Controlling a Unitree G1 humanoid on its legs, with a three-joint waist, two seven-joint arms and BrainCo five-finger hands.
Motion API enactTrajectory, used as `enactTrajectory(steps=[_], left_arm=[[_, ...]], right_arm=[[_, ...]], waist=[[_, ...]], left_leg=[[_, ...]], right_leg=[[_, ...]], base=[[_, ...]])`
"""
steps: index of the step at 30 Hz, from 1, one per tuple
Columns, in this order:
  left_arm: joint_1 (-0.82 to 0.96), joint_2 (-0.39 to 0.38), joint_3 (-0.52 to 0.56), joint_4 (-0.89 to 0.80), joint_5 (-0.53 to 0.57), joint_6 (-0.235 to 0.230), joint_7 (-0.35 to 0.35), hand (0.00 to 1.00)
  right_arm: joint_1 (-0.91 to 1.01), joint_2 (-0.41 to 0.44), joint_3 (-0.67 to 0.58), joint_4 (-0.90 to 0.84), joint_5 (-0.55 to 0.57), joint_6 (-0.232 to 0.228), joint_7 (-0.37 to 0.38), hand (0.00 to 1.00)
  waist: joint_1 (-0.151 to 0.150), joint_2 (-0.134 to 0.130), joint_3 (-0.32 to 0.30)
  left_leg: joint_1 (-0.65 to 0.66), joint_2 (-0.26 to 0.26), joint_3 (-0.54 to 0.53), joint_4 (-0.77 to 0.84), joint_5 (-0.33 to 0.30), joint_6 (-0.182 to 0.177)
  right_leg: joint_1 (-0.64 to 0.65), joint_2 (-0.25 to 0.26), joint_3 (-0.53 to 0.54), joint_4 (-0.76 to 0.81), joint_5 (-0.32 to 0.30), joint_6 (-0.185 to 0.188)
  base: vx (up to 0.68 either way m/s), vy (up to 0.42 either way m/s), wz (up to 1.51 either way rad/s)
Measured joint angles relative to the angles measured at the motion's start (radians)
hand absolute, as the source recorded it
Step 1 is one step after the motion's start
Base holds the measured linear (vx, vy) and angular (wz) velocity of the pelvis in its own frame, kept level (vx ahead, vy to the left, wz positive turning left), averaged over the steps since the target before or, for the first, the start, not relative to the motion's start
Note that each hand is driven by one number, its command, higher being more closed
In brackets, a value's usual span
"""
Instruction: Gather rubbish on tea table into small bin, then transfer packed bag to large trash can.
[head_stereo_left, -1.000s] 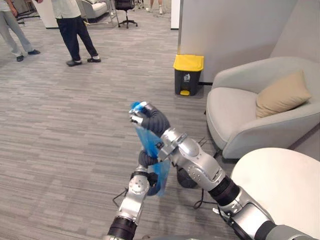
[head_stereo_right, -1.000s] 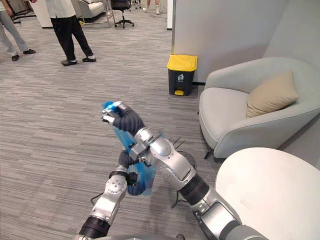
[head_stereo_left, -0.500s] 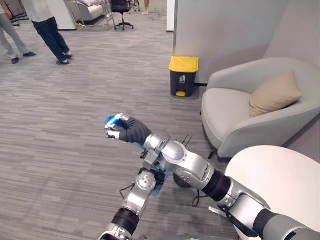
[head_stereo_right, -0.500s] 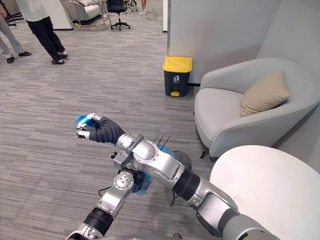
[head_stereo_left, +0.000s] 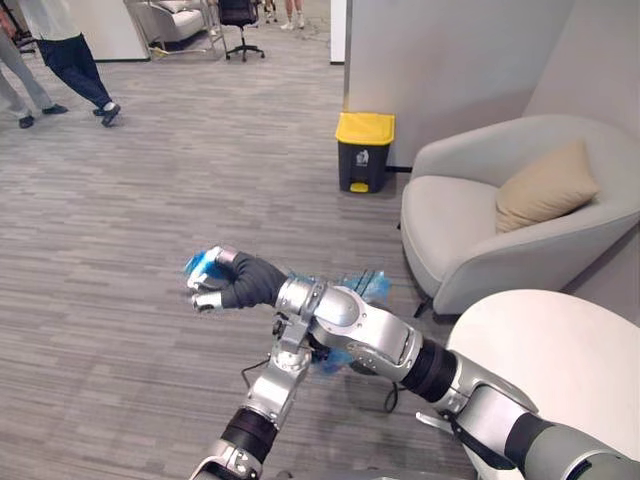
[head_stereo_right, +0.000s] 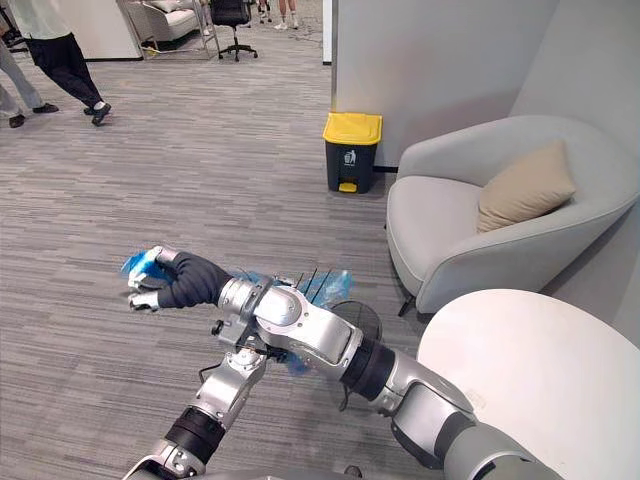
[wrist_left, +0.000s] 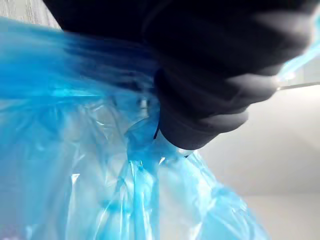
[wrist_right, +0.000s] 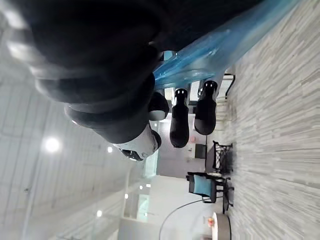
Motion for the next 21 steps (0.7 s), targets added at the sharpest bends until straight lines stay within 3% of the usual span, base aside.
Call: enactTrajectory(steps=[5, 7, 10, 16, 21], left_arm=[[0.075, 0.011, 0.119, -0.024, -0.029, -0.005, -0.010, 1.00], [0.116, 0.010, 0.194, -0.027, -0.044, -0.005, -0.014, 1.00], [0.163, 0.010, 0.272, -0.061, -0.062, -0.005, -0.037, 1.00], [0.196, 0.032, 0.335, -0.063, -0.062, -0.038, -0.054, 1.00], [0.257, 0.031, 0.385, -0.053, -0.079, -0.059, -0.054, 1.00]], right_arm=[[0.082, -0.041, -0.140, -0.021, -0.204, -0.007, 0.026, 0.00], [0.129, -0.104, -0.220, -0.060, -0.304, -0.040, 0.042, 0.00], [0.175, -0.204, -0.257, -0.080, -0.343, -0.061, 0.106, 0.00], [0.360, -0.367, -0.269, -0.074, -0.354, -0.056, 0.285, 0.00], [0.515, -0.333, -0.397, 0.089, -0.422, -0.059, 0.266, 0.00]], waist=[[0.000, -0.010, 0.001], [-0.001, -0.012, 0.002], [0.000, -0.016, 0.003], [0.003, -0.021, 0.008], [0.002, -0.012, 0.034]], left_leg=[[0.000, -0.003, 0.000, -0.002, 0.000, 0.000], [0.010, -0.006, 0.003, -0.021, 0.001, 0.001], [0.019, -0.008, 0.010, -0.033, 0.001, 0.000], [0.014, -0.011, -0.008, -0.033, 0.000, 0.001], [0.014, -0.011, -0.018, -0.027, -0.003, 0.005]], right_leg=[[0.000, -0.003, 0.000, 0.000, -0.005, 0.007], [0.000, -0.007, -0.003, 0.000, -0.007, 0.011], [0.006, -0.011, -0.002, 0.001, -0.007, 0.011], [0.011, -0.013, -0.006, 0.001, -0.011, 0.016], [0.019, -0.013, -0.010, 0.001, -0.017, 0.017]], base=[[0.00, 0.000, 0.00], [0.00, 0.000, 0.00], [0.00, 0.006, -0.01], [0.03, 0.019, 0.06], [-0.01, 0.006, 0.06]])
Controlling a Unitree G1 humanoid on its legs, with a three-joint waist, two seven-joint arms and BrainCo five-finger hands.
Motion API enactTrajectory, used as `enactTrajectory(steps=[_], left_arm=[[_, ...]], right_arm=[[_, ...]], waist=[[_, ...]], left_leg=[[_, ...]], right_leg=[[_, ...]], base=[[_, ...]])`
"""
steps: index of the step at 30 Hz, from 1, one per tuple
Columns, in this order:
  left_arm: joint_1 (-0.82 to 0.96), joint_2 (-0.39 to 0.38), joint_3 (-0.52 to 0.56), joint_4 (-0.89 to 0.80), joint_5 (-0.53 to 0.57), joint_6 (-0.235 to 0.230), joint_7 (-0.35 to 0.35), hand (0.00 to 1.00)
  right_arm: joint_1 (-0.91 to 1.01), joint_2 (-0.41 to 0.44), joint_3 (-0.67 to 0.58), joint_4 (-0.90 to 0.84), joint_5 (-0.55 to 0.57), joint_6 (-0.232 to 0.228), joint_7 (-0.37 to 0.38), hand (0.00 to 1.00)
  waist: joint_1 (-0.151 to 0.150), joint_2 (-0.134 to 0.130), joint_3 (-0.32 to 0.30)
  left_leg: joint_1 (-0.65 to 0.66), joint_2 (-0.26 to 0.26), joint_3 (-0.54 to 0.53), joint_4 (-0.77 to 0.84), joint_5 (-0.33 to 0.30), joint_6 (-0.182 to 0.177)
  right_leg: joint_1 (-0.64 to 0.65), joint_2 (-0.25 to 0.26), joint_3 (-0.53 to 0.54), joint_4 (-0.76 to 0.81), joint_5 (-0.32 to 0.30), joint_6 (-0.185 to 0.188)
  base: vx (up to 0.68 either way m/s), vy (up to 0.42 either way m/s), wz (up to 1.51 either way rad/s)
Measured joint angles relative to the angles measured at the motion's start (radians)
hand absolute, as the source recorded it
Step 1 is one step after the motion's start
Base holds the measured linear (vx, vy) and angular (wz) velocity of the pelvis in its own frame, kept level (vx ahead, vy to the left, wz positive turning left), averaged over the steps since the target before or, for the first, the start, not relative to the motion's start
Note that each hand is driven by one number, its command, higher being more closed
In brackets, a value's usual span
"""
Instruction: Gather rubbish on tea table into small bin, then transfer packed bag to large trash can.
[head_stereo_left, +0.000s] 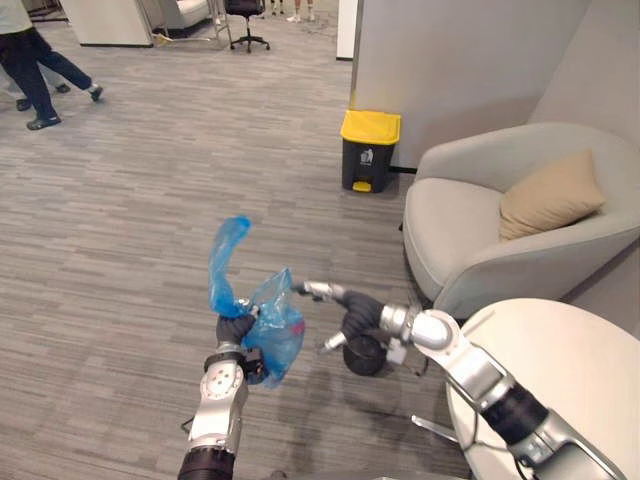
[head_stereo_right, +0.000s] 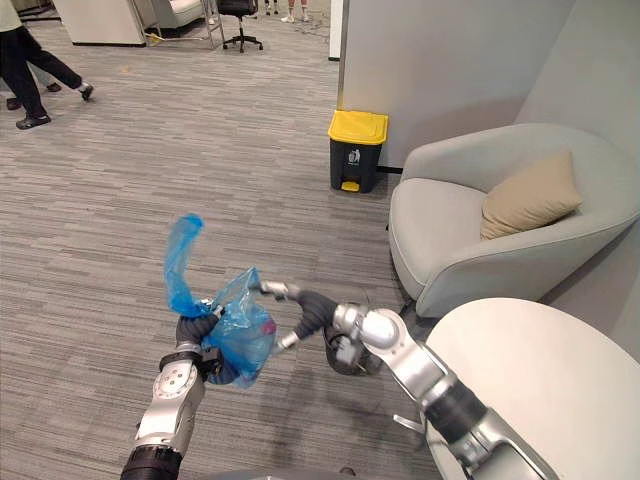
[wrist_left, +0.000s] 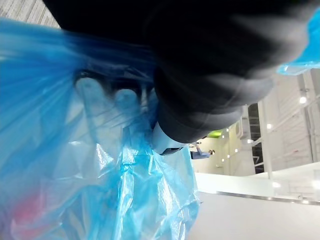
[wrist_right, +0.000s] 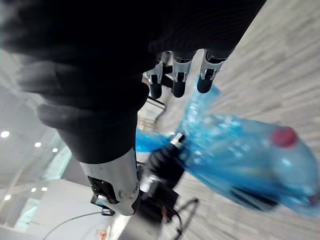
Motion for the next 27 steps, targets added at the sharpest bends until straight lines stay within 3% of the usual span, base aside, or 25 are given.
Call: enactTrajectory(steps=[9, 12, 15, 17, 19, 20, 21, 22, 23, 24, 27], left_arm=[[0.108, 0.010, 0.096, 0.085, -0.038, -0.036, -0.052, 1.00], [0.143, 0.011, 0.109, 0.108, -0.038, -0.036, -0.084, 1.00], [0.197, 0.010, 0.112, 0.126, -0.040, -0.037, -0.116, 1.00], [0.232, 0.005, 0.111, 0.126, -0.050, -0.037, -0.133, 1.00], [0.260, 0.012, 0.105, 0.109, -0.060, -0.037, -0.153, 1.00], [0.264, 0.016, 0.098, 0.097, -0.062, -0.037, -0.153, 1.00], [0.274, 0.019, 0.088, 0.076, -0.073, -0.037, -0.153, 1.00], [0.277, 0.027, 0.072, 0.058, -0.078, -0.037, -0.153, 1.00], [0.274, 0.038, 0.062, 0.055, -0.078, -0.037, -0.154, 1.00], [0.267, 0.051, 0.052, 0.053, -0.079, -0.036, -0.153, 1.00], [0.202, 0.085, 0.025, 0.052, -0.084, -0.037, -0.156, 1.00]], right_arm=[[0.105, 0.158, -0.278, 0.411, 0.004, -0.043, -0.166, 0.00], [0.125, 0.184, -0.329, 0.470, 0.015, -0.056, -0.208, 0.00], [0.127, 0.202, -0.380, 0.518, 0.021, -0.065, -0.227, 0.00], [0.129, 0.215, -0.417, 0.550, 0.021, -0.065, -0.232, 0.00], [0.163, 0.228, -0.462, 0.549, 0.035, -0.057, -0.252, 0.00], [0.172, 0.237, -0.476, 0.546, 0.042, -0.052, -0.260, 0.00], [0.181, 0.252, -0.493, 0.541, 0.042, -0.040, -0.276, 0.00], [0.185, 0.273, -0.506, 0.540, 0.043, -0.033, -0.292, 0.00], [0.187, 0.287, -0.513, 0.541, 0.044, -0.030, -0.301, 0.00], [0.190, 0.313, -0.518, 0.540, 0.048, -0.025, -0.315, 0.00], [0.192, 0.343, -0.554, 0.542, 0.057, -0.022, -0.342, 0.00]], waist=[[0.002, 0.025, 0.091], [0.022, 0.027, 0.098], [0.031, 0.028, 0.099], [0.029, 0.028, 0.106], [0.024, 0.018, 0.116], [0.025, 0.006, 0.123], [0.026, -0.007, 0.133], [0.014, -0.016, 0.154], [0.011, -0.013, 0.165], [0.003, -0.017, 0.167], [-0.008, -0.034, 0.168]], left_leg=[[-0.167, -0.029, -0.156, 0.142, -0.028, 0.002], [-0.187, -0.039, -0.162, 0.158, -0.033, 0.006], [-0.204, -0.057, -0.155, 0.219, -0.083, 0.021], [-0.215, -0.073, -0.146, 0.312, -0.154, 0.040], [-0.243, -0.110, -0.112, 0.471, -0.269, 0.084], [-0.240, -0.123, -0.113, 0.498, -0.300, 0.090], [-0.237, -0.147, -0.116, 0.547, -0.344, 0.114], [-0.208, -0.160, -0.127, 0.571, -0.370, 0.134], [-0.186, -0.160, -0.133, 0.578, -0.384, 0.140], [-0.164, -0.151, -0.156, 0.586, -0.411, 0.143], [-0.121, -0.138, -0.206, 0.577, -0.465, 0.149]], right_leg=[[-0.043, -0.031, -0.166, 0.057, -0.062, 0.011], [-0.047, -0.047, -0.199, 0.076, -0.084, 0.022], [-0.046, -0.066, -0.190, 0.097, -0.104, 0.040], [-0.061, -0.094, -0.184, 0.179, -0.167, 0.064], [-0.107, -0.172, -0.181, 0.413, -0.293, 0.089], [-0.131, -0.197, -0.177, 0.498, -0.313, 0.082], [-0.211, -0.243, -0.143, 0.709, -0.304, 0.059], [-0.299, -0.260, -0.083, 0.908, -0.250, 0.035], [-0.332, -0.251, -0.054, 0.974, -0.256, 0.044], [-0.368, -0.208, -0.047, 0.991, -0.313, 0.060], [-0.458, -0.125, -0.078, 0.794, -0.329, 0.078]], base=[[-0.06, -0.004, 0.56], [0.03, 0.029, 0.37], [0.09, 0.083, -0.02], [0.12, 0.155, -0.08], [0.15, 0.215, 0.09], [0.17, 0.173, 0.11], [0.24, 0.189, 0.15], [0.21, 0.161, 0.20], [0.39, 0.131, 0.27], [0.40, 0.027, 0.29], [0.41, -0.005, 0.39]])
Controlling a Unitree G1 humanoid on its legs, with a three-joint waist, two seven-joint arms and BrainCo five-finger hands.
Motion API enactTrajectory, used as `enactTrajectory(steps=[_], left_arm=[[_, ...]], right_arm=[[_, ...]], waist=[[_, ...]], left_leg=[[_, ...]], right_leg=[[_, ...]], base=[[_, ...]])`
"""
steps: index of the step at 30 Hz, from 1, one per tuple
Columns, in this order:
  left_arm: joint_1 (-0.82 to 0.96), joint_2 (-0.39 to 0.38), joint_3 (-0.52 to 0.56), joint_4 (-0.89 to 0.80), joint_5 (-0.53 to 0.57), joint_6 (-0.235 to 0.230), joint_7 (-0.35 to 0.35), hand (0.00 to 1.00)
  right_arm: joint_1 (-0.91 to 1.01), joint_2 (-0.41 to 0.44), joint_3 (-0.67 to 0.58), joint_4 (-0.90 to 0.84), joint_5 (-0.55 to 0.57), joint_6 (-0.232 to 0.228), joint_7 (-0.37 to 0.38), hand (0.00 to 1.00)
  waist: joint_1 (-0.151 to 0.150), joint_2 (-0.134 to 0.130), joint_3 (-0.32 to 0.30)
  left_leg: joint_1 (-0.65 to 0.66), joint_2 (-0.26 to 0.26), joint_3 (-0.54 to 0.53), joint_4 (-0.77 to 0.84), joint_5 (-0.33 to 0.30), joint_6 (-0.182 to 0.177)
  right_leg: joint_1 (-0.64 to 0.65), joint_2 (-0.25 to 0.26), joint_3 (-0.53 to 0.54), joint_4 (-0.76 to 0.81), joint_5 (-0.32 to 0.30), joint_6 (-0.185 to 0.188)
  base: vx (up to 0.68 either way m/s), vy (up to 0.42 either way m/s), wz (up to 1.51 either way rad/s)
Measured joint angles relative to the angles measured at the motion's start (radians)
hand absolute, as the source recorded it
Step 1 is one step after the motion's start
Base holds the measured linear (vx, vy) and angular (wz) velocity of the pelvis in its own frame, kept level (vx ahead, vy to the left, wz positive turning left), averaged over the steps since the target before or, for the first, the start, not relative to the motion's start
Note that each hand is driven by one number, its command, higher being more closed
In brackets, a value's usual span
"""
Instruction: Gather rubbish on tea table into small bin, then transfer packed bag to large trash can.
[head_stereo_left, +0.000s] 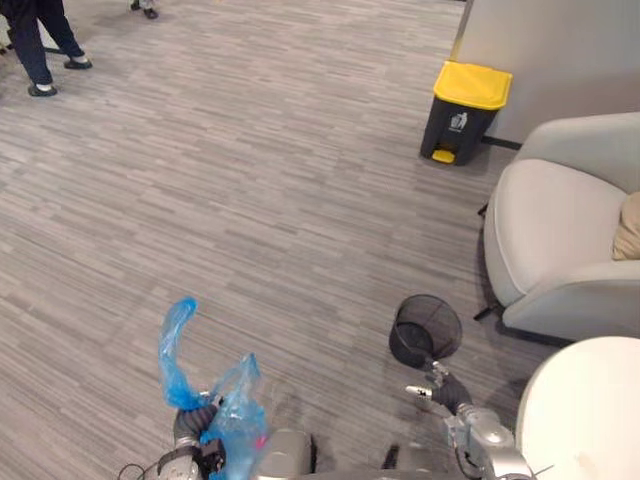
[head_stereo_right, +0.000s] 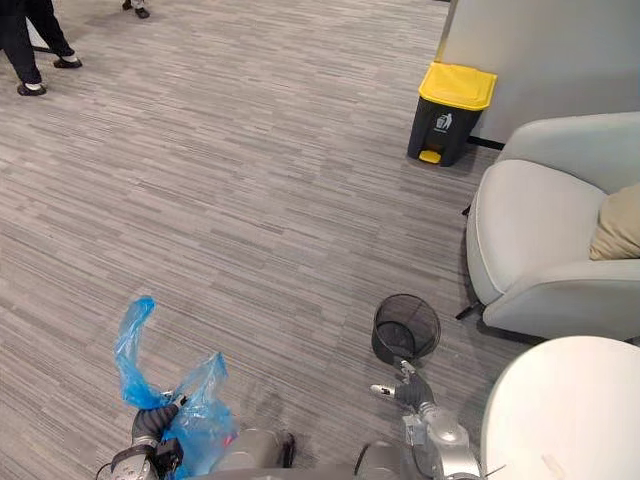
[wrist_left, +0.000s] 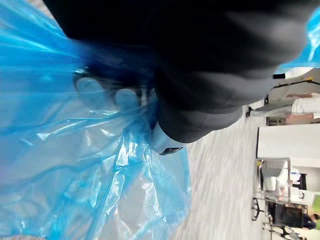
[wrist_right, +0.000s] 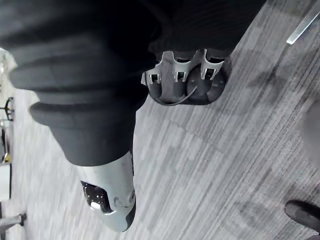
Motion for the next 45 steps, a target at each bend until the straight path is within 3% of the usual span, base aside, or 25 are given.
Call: enactTrajectory(steps=[3, 4, 5, 6, 7, 9, 12, 15, 17, 19, 20, 23, 24, 25, 27, 29, 34, 35, 36, 37, 39, 40, 41, 43, 45], left_arm=[[-0.048, 0.001, -0.006, 0.004, -0.015, -0.010, -0.017, 1.00], [-0.047, 0.001, -0.011, 0.018, -0.015, -0.012, -0.021, 1.00], [-0.048, -0.013, -0.022, 0.042, -0.014, -0.010, -0.028, 1.00], [-0.047, -0.016, -0.039, 0.038, -0.014, -0.010, -0.037, 1.00], [-0.050, -0.021, -0.046, 0.038, -0.014, -0.010, -0.038, 1.00], [-0.049, -0.075, -0.053, 0.016, -0.013, -0.009, -0.051, 1.00], [-0.048, -0.081, -0.060, -0.021, -0.013, -0.015, -0.065, 1.00], [-0.046, -0.099, -0.060, -0.026, -0.012, -0.014, -0.084, 1.00], [-0.041, -0.105, -0.059, -0.030, -0.012, -0.010, -0.096, 1.00], [-0.032, -0.119, -0.069, -0.059, -0.012, -0.010, -0.102, 1.00], [-0.026, -0.115, -0.074, -0.067, -0.012, -0.011, -0.102, 1.00], [-0.027, -0.080, -0.092, -0.069, -0.008, 0.001, -0.101, 1.00], [-0.023, -0.076, -0.094, -0.075, -0.007, 0.002, -0.099, 1.00], [-0.048, -0.079, -0.116, -0.076, -0.007, 0.007, -0.094, 1.00], [-0.070, -0.078, -0.132, -0.076, -0.006, 0.012, -0.077, 1.00], [-0.071, -0.079, -0.132, -0.082, -0.006, 0.009, -0.073, 1.00], [-0.091, -0.037, -0.110, -0.040, -0.005, 0.004, -0.076, 1.00], [-0.078, -0.026, -0.098, -0.028, -0.004, 0.006, -0.076, 1.00], [-0.076, -0.022, -0.084, -0.009, 0.002, 0.008, -0.078, 1.00], [-0.067, -0.026, -0.078, 0.009, 0.015, 0.011, -0.077, 1.00], [-0.055, -0.047, -0.073, 0.008, 0.019, 0.012, -0.078, 1.00], [-0.048, -0.061, -0.059, 0.007, 0.020, 0.013, -0.080, 1.00], [-0.039, -0.071, -0.052, 0.006, 0.021, 0.013, -0.080, 1.00], [-0.036, -0.084, -0.063, 0.007, 0.027, 0.021, -0.082, 1.00], [-0.036, -0.083, -0.086, 0.007, 0.027, 0.022, -0.085, 1.00]], right_arm=[[-0.001, -0.006, -0.038, 0.004, 0.001, 0.005, -0.006, 0.00], [0.005, -0.016, -0.039, 0.011, 0.001, 0.005, -0.008, 0.00], [0.009, -0.025, -0.049, 0.021, 0.001, 0.013, -0.012, 0.00], [0.006, -0.012, -0.067, 0.015, 0.001, 0.019, -0.017, 0.00], [0.005, -0.011, -0.066, 0.011, 0.001, 0.022, -0.017, 0.00], [0.037, -0.011, -0.065, -0.037, 0.001, 0.022, -0.018, 0.00], [0.034, 0.001, -0.064, -0.052, 0.005, 0.019, -0.027, 0.00], [0.005, 0.000, -0.068, -0.075, 0.025, 0.015, -0.044, 0.00], [-0.014, 0.002, -0.069, -0.076, 0.027, 0.014, -0.044, 0.00], [-0.005, 0.004, -0.074, -0.077, 0.031, 0.015, -0.045, 0.00], [-0.006, 0.010, -0.075, -0.072, 0.031, 0.017, -0.046, 0.00], [0.022, 0.052, -0.076, -0.081, 0.030, 0.021, -0.047, 0.00], [0.021, 0.059, -0.081, -0.081, 0.029, 0.020, -0.051, 0.00], [0.018, 0.072, -0.098, -0.079, 0.028, 0.020, -0.061, 0.00], [0.016, 0.074, -0.101, -0.079, 0.021, 0.021, -0.063, 0.00], [0.018, 0.077, -0.094, -0.079, 0.021, 0.020, -0.065, 0.00], [-0.037, 0.082, -0.092, -0.016, -0.012, 0.021, -0.065, 0.00], [-0.048, 0.075, -0.097, 0.011, -0.017, 0.022, -0.065, 0.00], [-0.041, 0.065, -0.099, 0.022, -0.019, 0.022, -0.064, 0.00], [-0.030, 0.055, -0.111, 0.030, -0.020, 0.024, -0.064, 0.00], [-0.007, 0.050, -0.116, -0.011, -0.021, 0.024, -0.064, 0.00], [-0.002, 0.047, -0.110, -0.026, -0.020, 0.028, -0.063, 0.00], [-0.001, 0.047, -0.103, -0.037, -0.020, 0.030, -0.064, 0.00], [0.002, 0.053, -0.096, -0.063, -0.015, 0.029, -0.068, 0.00], [-0.007, 0.056, -0.096, -0.064, -0.010, 0.029, -0.078, 0.00]], waist=[[-0.051, -0.005, -0.002], [-0.065, -0.006, -0.010], [-0.070, 0.032, -0.027], [-0.070, 0.037, -0.032], [-0.071, 0.039, -0.031], [-0.067, 0.064, -0.029], [-0.030, 0.046, -0.020], [0.020, 0.042, -0.019], [0.045, 0.033, -0.010], [0.070, 0.057, -0.029], [0.070, 0.062, -0.037], [0.064, -0.014, -0.070], [0.061, -0.023, -0.065], [0.055, -0.029, -0.050], [0.030, -0.017, -0.023], [0.005, 0.000, -0.020], [-0.013, -0.016, -0.033], [-0.023, -0.027, -0.041], [-0.035, -0.035, -0.051], [-0.045, -0.008, -0.072], [-0.047, 0.036, -0.060], [-0.038, 0.053, -0.055], [-0.030, 0.059, -0.055], [0.012, 0.033, -0.045], [0.027, 0.005, -0.047]], left_leg=[[0.063, -0.001, -0.078, -0.056, -0.025, -0.016], [0.105, 0.012, -0.108, -0.078, -0.037, -0.032], [0.145, 0.049, -0.130, -0.082, -0.027, -0.057], [0.130, 0.060, -0.117, -0.027, 0.028, -0.118], [0.115, 0.057, -0.111, 0.028, 0.069, -0.124], [-0.027, 0.083, -0.038, 0.420, 0.325, -0.186], [-0.219, 0.132, 0.145, 0.718, 0.241, -0.077], [-0.402, 0.131, 0.260, 0.566, 0.171, -0.035], [-0.457, 0.102, 0.259, 0.339, 0.178, -0.046], [-0.457, 0.073, 0.155, 0.013, 0.235, -0.129], [-0.460, 0.071, 0.152, 0.039, 0.301, -0.142], [-0.408, 0.036, 0.244, 0.123, 0.282, -0.069], [-0.366, 0.037, 0.272, 0.157, 0.250, -0.029], [-0.283, 0.034, 0.293, 0.149, 0.190, -0.018], [-0.130, 0.033, 0.299, 0.096, 0.161, -0.005], [0.001, 0.042, 0.328, -0.016, 0.158, -0.003], [0.183, 0.053, 0.411, -0.181, 0.126, -0.053], [0.228, 0.039, 0.422, -0.207, 0.111, -0.078], [0.258, 0.038, 0.417, -0.207, 0.098, -0.101], [0.265, 0.070, 0.402, -0.160, 0.091, -0.119], [0.147, 0.154, 0.375, 0.173, 0.147, -0.120], [0.065, 0.195, 0.344, 0.366, 0.251, -0.090], [0.012, 0.212, 0.323, 0.494, 0.266, -0.076], [-0.157, 0.186, 0.247, 0.665, 0.195, -0.053], [-0.223, 0.152, 0.234, 0.553, 0.157, -0.039]], right_leg=[[-0.041, 0.038, 0.013, -0.245, 0.107, -0.006], [-0.020, 0.050, 0.023, -0.245, 0.195, -0.055], [0.012, 0.070, -0.011, -0.222, 0.166, -0.105], [0.033, 0.076, -0.034, -0.206, 0.131, -0.131], [0.052, 0.077, -0.046, -0.207, 0.123, -0.141], [0.257, 0.128, -0.060, -0.355, 0.111, -0.161], [0.481, 0.174, -0.020, -0.536, 0.104, -0.172], [0.596, 0.165, 0.043, -0.622, 0.089, -0.181], [0.648, 0.140, 0.090, -0.631, 0.042, -0.161], [0.702, 0.125, 0.165, -0.622, -0.068, -0.098], [0.717, 0.116, 0.184, -0.613, -0.107, -0.084], [0.657, 0.021, 0.260, -0.375, -0.121, -0.056], [0.585, 0.001, 0.266, -0.162, -0.068, 0.005], [0.491, -0.016, 0.261, 0.095, 0.019, 0.021], [0.395, -0.009, 0.195, 0.309, -0.011, -0.010], [0.292, -0.016, 0.061, 0.301, -0.037, -0.043], [0.100, 0.002, -0.209, -0.201, 0.030, -0.057], [0.102, 0.026, -0.219, -0.330, 0.120, -0.088], [0.111, 0.041, -0.203, -0.337, 0.218, -0.169], [0.122, 0.069, -0.215, -0.320, 0.194, -0.214], [0.198, 0.144, -0.199, -0.367, 0.153, -0.234], [0.247, 0.184, -0.174, -0.403, 0.141, -0.244], [0.278, 0.209, -0.152, -0.420, 0.123, -0.254], [0.388, 0.230, -0.068, -0.446, 0.083, -0.253], [0.439, 0.212, -0.005, -0.470, 0.068, -0.235]], base=[[0.53, -0.119, 0.91], [0.65, -0.181, 0.87], [0.69, -0.185, 0.59], [0.71, -0.193, 0.33], [0.67, -0.210, 0.35], [0.81, -0.206, 0.49], [0.59, -0.110, -0.02], [0.58, -0.023, -0.57], [0.52, 0.084, -0.81], [0.55, 0.222, -0.90], [0.69, 0.311, -0.89], [0.66, 0.264, -0.85], [0.62, 0.272, -0.83], [0.61, 0.268, -0.73], [0.53, 0.204, -0.28], [0.45, 0.135, -0.22], [0.48, 0.053, -0.37], [0.46, 0.005, -0.17], [0.65, -0.009, -0.07], [0.68, -0.042, -0.06], [0.77, -0.051, -0.32], [0.58, 0.001, -0.58], [0.57, 0.049, -0.90], [0.55, 0.056, -1.08], [0.41, 0.055, -0.99]])
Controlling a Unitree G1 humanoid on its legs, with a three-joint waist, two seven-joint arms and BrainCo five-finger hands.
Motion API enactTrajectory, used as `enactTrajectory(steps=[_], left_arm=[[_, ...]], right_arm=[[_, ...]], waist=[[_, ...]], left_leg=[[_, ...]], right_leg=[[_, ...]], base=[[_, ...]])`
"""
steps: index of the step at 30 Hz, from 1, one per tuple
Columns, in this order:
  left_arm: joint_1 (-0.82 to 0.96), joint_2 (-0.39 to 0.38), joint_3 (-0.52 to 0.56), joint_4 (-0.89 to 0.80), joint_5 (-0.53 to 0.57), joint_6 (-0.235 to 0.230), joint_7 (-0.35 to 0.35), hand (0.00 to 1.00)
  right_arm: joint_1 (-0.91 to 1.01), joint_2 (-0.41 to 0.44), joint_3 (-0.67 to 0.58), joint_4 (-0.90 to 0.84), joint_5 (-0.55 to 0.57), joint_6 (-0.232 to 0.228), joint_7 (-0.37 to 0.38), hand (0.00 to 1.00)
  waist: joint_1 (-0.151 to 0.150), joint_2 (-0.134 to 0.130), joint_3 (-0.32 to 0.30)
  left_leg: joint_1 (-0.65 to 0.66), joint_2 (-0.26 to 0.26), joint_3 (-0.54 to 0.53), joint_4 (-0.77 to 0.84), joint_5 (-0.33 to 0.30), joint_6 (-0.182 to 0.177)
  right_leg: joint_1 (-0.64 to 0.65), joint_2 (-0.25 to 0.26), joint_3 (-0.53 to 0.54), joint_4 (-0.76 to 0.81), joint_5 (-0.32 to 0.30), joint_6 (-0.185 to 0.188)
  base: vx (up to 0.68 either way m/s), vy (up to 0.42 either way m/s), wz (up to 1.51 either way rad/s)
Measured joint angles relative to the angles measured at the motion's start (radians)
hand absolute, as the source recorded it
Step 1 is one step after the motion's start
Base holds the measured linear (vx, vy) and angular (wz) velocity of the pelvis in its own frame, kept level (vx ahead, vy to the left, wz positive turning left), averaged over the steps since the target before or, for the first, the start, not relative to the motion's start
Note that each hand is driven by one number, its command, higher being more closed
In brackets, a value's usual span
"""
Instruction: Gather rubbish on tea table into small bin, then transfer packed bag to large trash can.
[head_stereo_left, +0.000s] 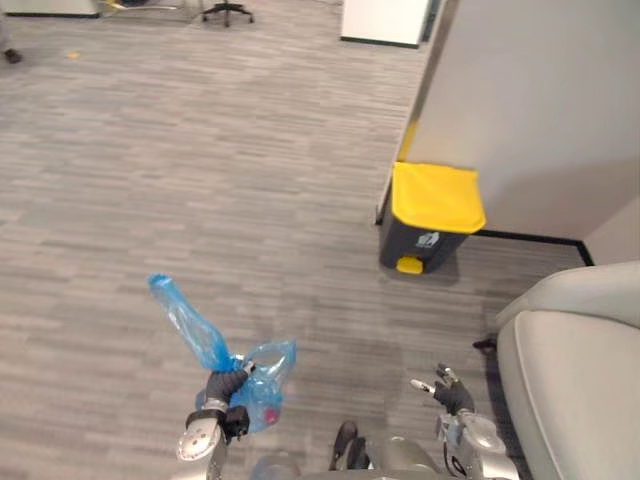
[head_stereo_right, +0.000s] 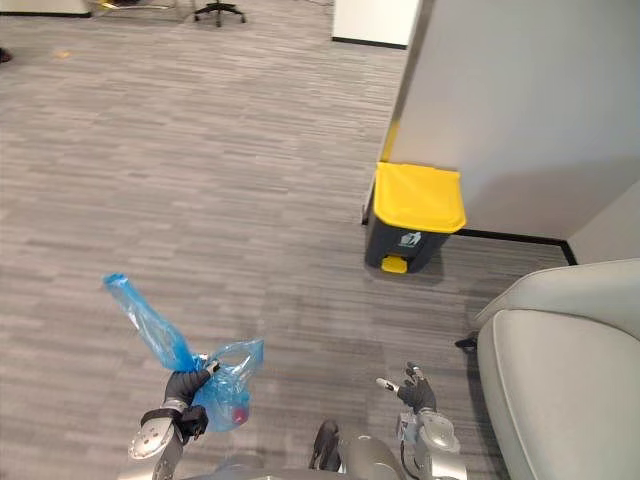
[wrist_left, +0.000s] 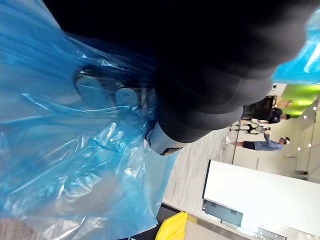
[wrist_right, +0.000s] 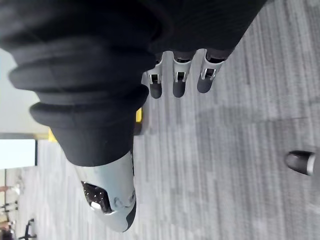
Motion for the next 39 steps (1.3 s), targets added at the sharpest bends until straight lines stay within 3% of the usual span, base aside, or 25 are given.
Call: enactTrajectory(steps=[3, 4, 5, 7, 10, 11, 12, 14, 18, 20, 21, 22, 24, 25, 26, 27, 28, 29, 30, 32, 33, 34, 35, 39], left_arm=[[-0.001, -0.019, -0.008, -0.002, 0.000, 0.000, -0.020, 1.00], [0.006, -0.027, -0.010, -0.006, -0.001, 0.000, -0.020, 1.00], [0.027, -0.032, -0.020, -0.012, -0.002, -0.003, -0.020, 1.00], [0.038, -0.022, -0.025, -0.017, -0.001, 0.003, -0.018, 1.00], [0.039, -0.023, -0.041, -0.035, -0.001, 0.000, -0.016, 1.00], [0.038, -0.023, -0.042, -0.048, -0.001, 0.001, -0.014, 1.00], [0.037, -0.020, -0.042, -0.055, -0.002, -0.001, -0.011, 1.00], [0.039, -0.010, -0.036, -0.055, -0.002, -0.001, 0.006, 1.00], [0.026, -0.004, -0.033, -0.057, -0.002, -0.004, 0.012, 1.00], [0.021, 0.007, -0.032, -0.046, -0.002, -0.005, 0.012, 1.00], [0.018, 0.018, -0.032, -0.031, -0.002, -0.005, 0.013, 1.00], [0.013, 0.024, -0.031, -0.022, -0.002, -0.005, 0.013, 1.00], [0.001, 0.013, -0.028, -0.008, -0.002, -0.006, 0.014, 1.00], [-0.006, 0.006, -0.017, -0.008, -0.002, -0.006, 0.022, 1.00], [-0.007, -0.004, -0.013, -0.008, -0.002, -0.006, 0.027, 1.00], [-0.007, -0.029, -0.002, -0.008, -0.002, -0.007, 0.028, 1.00], [-0.008, -0.034, -0.002, -0.007, -0.002, -0.011, 0.030, 1.00], [-0.009, -0.033, -0.007, -0.007, -0.002, -0.012, 0.028, 1.00], [-0.009, -0.035, -0.015, -0.007, -0.002, -0.015, 0.027, 1.00], [-0.013, -0.036, -0.036, -0.008, -0.002, -0.018, 0.023, 1.00], [-0.012, -0.043, -0.050, -0.008, -0.002, -0.020, 0.018, 1.00], [-0.019, -0.041, -0.055, 0.003, -0.002, -0.019, 0.010, 1.00], [-0.022, -0.032, -0.058, 0.005, -0.001, -0.017, 0.009, 1.00], [-0.024, -0.031, -0.063, -0.009, -0.001, -0.017, 0.005, 1.00]], right_arm=[[-0.022, -0.011, -0.002, -0.015, 0.003, -0.007, -0.006, 0.00], [-0.019, -0.021, -0.005, -0.013, 0.003, -0.007, -0.005, 0.00], [-0.026, -0.019, -0.009, -0.005, 0.003, -0.006, -0.005, 0.00], [0.007, 0.009, -0.008, -0.018, 0.002, 0.000, -0.006, 0.00], [0.022, 0.016, -0.006, -0.018, 0.002, 0.000, -0.006, 0.00], [0.016, 0.024, 0.002, -0.019, 0.001, 0.000, -0.006, 0.00], [0.012, 0.039, 0.003, -0.019, 0.001, -0.001, -0.004, 0.00], [0.012, 0.057, 0.007, -0.018, 0.000, 0.000, -0.004, 0.00], [0.009, 0.058, 0.038, -0.020, -0.001, -0.004, -0.003, 0.00], [0.011, 0.056, 0.037, -0.012, -0.001, -0.006, -0.003, 0.00], [0.012, 0.049, 0.036, 0.008, -0.001, -0.006, -0.003, 0.00], [0.018, 0.047, 0.032, 0.016, -0.001, -0.006, -0.004, 0.00], [0.027, 0.029, 0.030, 0.027, 0.000, -0.006, -0.004, 0.00], [0.022, 0.021, 0.034, 0.028, 0.001, -0.007, -0.004, 0.00], [0.018, 0.013, 0.039, 0.026, 0.001, -0.008, -0.004, 0.00], [0.007, -0.001, 0.045, 0.021, 0.001, -0.008, -0.004, 0.00], [0.003, 0.000, 0.051, 0.022, 0.002, -0.008, -0.005, 0.00], [0.000, 0.000, 0.049, 0.022, 0.003, -0.008, -0.006, 0.00], [-0.009, 0.002, 0.049, 0.021, 0.012, -0.010, -0.006, 0.00], [-0.025, -0.004, 0.037, 0.021, 0.015, -0.016, -0.007, 0.00], [-0.027, -0.012, 0.019, 0.007, 0.023, -0.017, -0.007, 0.00], [-0.031, 0.008, -0.003, 0.008, 0.026, -0.016, -0.009, 0.00], [-0.027, 0.022, -0.007, 0.004, 0.031, -0.012, -0.008, 0.00], [-0.015, 0.028, -0.012, -0.010, 0.032, -0.009, -0.048, 0.00]], waist=[[0.009, 0.007, 0.001], [0.016, 0.031, -0.011], [0.025, 0.047, -0.016], [0.004, 0.003, -0.032], [0.010, -0.004, -0.034], [0.010, -0.003, -0.034], [0.011, -0.006, -0.031], [0.009, 0.003, -0.026], [0.009, -0.018, -0.034], [-0.001, -0.019, -0.034], [-0.020, -0.014, -0.034], [-0.028, -0.015, -0.036], [-0.016, -0.001, -0.059], [-0.018, 0.014, -0.050], [-0.022, 0.022, -0.044], [-0.010, 0.029, -0.034], [0.009, 0.031, -0.030], [0.010, 0.028, -0.029], [0.012, 0.016, -0.027], [0.009, 0.024, -0.032], [0.009, 0.056, -0.043], [0.012, 0.045, -0.035], [0.010, 0.021, -0.040], [0.009, -0.008, -0.037]], left_leg=[[-0.071, -0.062, -0.075, -0.335, -0.002, -0.018], [-0.052, -0.084, -0.144, -0.518, 0.072, -0.057], [-0.047, -0.080, -0.153, -0.525, 0.147, -0.071], [-0.011, -0.109, -0.074, -0.469, 0.067, -0.024], [0.046, -0.117, -0.014, -0.435, -0.010, 0.010], [0.085, -0.117, 0.009, -0.439, -0.047, 0.025], [0.132, -0.118, 0.033, -0.452, -0.075, 0.035], [0.208, -0.119, 0.044, -0.497, -0.098, 0.042], [0.310, -0.109, 0.050, -0.588, -0.126, 0.036], [0.337, -0.106, 0.030, -0.599, -0.137, 0.020], [0.356, -0.100, -0.014, -0.604, -0.147, 0.000], [0.379, -0.099, -0.047, -0.616, -0.153, -0.011], [0.398, -0.066, -0.096, -0.603, -0.155, -0.037], [0.345, -0.062, -0.111, -0.475, -0.113, -0.079], [0.300, -0.063, -0.114, -0.370, -0.066, -0.073], [0.191, -0.051, -0.109, -0.149, 0.060, -0.057], [0.128, -0.032, -0.083, -0.044, 0.015, -0.046], [0.114, -0.028, -0.076, -0.048, 0.000, -0.054], [0.080, -0.028, -0.068, -0.110, -0.024, -0.062], [0.049, -0.024, -0.037, -0.370, -0.011, -0.076], [0.053, -0.008, -0.037, -0.566, 0.127, -0.076], [0.062, -0.013, -0.021, -0.565, 0.113, -0.055], [0.075, -0.034, -0.016, -0.577, 0.109, -0.050], [0.104, -0.050, 0.024, -0.580, 0.077, -0.025]], right_leg=[[0.083, -0.025, 0.122, -0.044, -0.027, 0.048], [0.096, -0.019, 0.170, -0.036, -0.059, 0.087], [0.104, -0.012, 0.212, -0.012, -0.099, 0.106], [0.111, -0.087, 0.239, 0.081, -0.150, 0.164], [0.084, -0.122, 0.249, 0.234, -0.157, 0.186], [0.032, -0.144, 0.235, 0.369, -0.139, 0.216], [-0.024, -0.167, 0.204, 0.501, -0.138, 0.219], [-0.092, -0.187, 0.138, 0.582, -0.159, 0.200], [-0.258, -0.178, 0.033, 0.459, -0.166, 0.209], [-0.322, -0.160, 0.038, 0.318, -0.113, 0.220], [-0.333, -0.133, 0.068, 0.241, 0.009, 0.216], [-0.323, -0.125, 0.076, 0.227, 0.070, 0.211], [-0.287, -0.112, 0.042, 0.240, 0.054, 0.169], [-0.256, -0.110, 0.005, 0.231, 0.046, 0.156], [-0.229, -0.108, 0.000, 0.211, 0.045, 0.155], [-0.150, -0.108, 0.009, 0.144, 0.042, 0.149], [-0.066, -0.107, 0.013, 0.090, 0.043, 0.149], [-0.041, -0.112, 0.015, 0.076, 0.043, 0.149], [0.003, -0.126, 0.016, 0.050, 0.043, 0.149], [0.035, -0.134, 0.017, 0.029, 0.038, 0.157], [0.037, -0.117, 0.017, 0.029, 0.025, 0.178], [0.045, -0.128, 0.038, 0.033, -0.002, 0.207], [0.045, -0.150, 0.045, 0.035, -0.009, 0.214], [0.052, -0.174, 0.086, 0.044, -0.008, 0.213]], base=[[0.57, 0.214, -1.15], [0.35, 0.233, -1.27], [0.56, 0.365, -1.24], [0.57, 0.329, -0.66], [0.43, 0.273, -0.56], [0.39, 0.289, -0.79], [0.30, 0.219, -0.72], [0.27, 0.144, -0.42], [0.31, 0.053, -0.05], [0.37, -0.024, 0.45], [0.39, -0.077, 0.94], [0.43, -0.099, 1.04], [0.59, -0.138, 0.75], [0.54, -0.128, 0.66], [0.38, -0.111, 0.52], [0.44, -0.069, 0.19], [0.53, -0.068, 0.03], [0.48, -0.009, -0.08], [0.34, 0.038, -0.11], [0.30, 0.081, -0.16], [0.21, 0.103, -0.17], [0.23, 0.116, -0.18], [0.20, 0.103, -0.06], [0.14, 0.102, -0.18]])
